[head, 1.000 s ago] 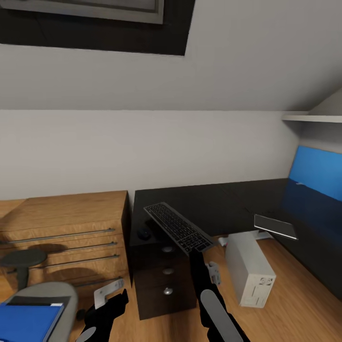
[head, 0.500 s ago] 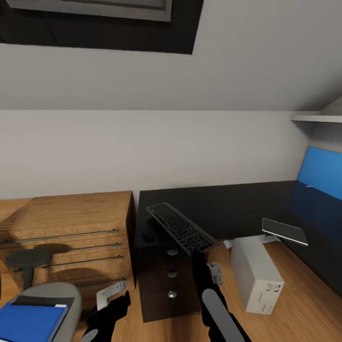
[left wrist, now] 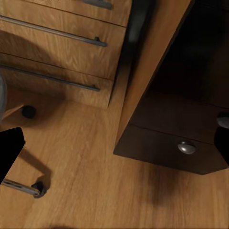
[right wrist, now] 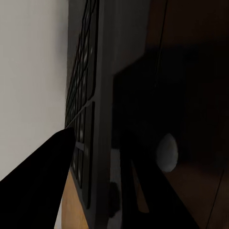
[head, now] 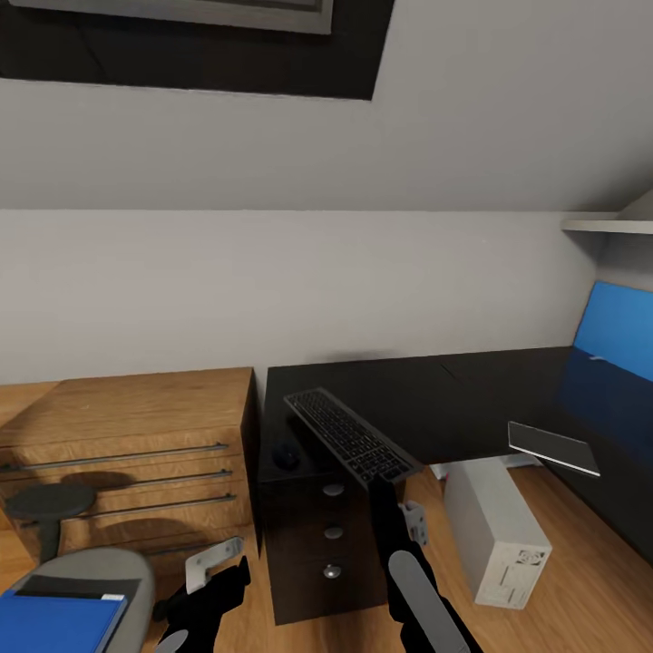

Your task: In the bedroom, organize the workspace by keeping the computer under the desk, ensuring the monitor is on the desk, placing the keyboard on the desk next to the monitor, placing the mouse on the desk next to the keyboard, moving the folder from the swivel chair onto the desk next to the mouse, stacking the notebook on top of the folder with the pen on top of the notebook, and positioning the swivel chair next to the desk.

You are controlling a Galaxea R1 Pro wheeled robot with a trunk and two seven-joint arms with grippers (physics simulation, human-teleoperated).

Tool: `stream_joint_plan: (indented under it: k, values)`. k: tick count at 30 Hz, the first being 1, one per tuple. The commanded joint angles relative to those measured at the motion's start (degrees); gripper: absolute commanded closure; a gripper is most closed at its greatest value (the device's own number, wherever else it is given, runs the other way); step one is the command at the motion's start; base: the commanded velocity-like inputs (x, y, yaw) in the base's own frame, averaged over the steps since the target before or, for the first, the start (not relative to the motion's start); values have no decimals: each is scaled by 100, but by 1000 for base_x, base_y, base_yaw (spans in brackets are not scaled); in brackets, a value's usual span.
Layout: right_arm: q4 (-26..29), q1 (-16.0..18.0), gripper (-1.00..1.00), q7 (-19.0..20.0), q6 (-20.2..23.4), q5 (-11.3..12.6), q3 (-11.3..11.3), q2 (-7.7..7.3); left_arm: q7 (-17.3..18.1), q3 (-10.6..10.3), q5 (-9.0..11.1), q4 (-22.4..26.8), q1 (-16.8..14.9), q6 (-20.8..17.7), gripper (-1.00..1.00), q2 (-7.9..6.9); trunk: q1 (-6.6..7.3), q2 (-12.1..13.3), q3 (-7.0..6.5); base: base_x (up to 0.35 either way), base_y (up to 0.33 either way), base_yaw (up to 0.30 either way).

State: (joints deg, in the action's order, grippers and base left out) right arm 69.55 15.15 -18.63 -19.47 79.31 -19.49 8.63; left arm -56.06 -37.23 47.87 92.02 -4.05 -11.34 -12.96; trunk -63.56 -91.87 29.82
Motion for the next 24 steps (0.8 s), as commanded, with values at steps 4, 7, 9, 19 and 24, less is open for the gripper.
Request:
stream_joint_plan:
  k: [4, 7, 9, 19, 24]
  values:
    - [5, 5, 100, -134, -42, 41, -11, -2, -49, -6, 12, 8, -7, -35, -100, -8, 0, -4, 6, 0, 0, 0]
    - [5, 5, 100, -214, -47, 41, -15, -2, -157, -11, 12, 8, -7, -27, -100, -9, 0, -4, 6, 0, 0, 0]
    - [5, 5, 100, -217, -48, 41, -18, -2, -163, -12, 12, 8, -8, -27, -100, -7, 0, -4, 6, 0, 0, 0]
    - [10, 5, 100, -229, -31, 41, -12, -2, -169, -17, 12, 8, -8, -27, -100, -5, 0, -4, 6, 0, 0, 0]
    - [7, 5, -100, -229, -30, 34, -13, -2, -169, -14, 12, 8, -8, -27, -100, -5, 0, -4, 6, 0, 0, 0]
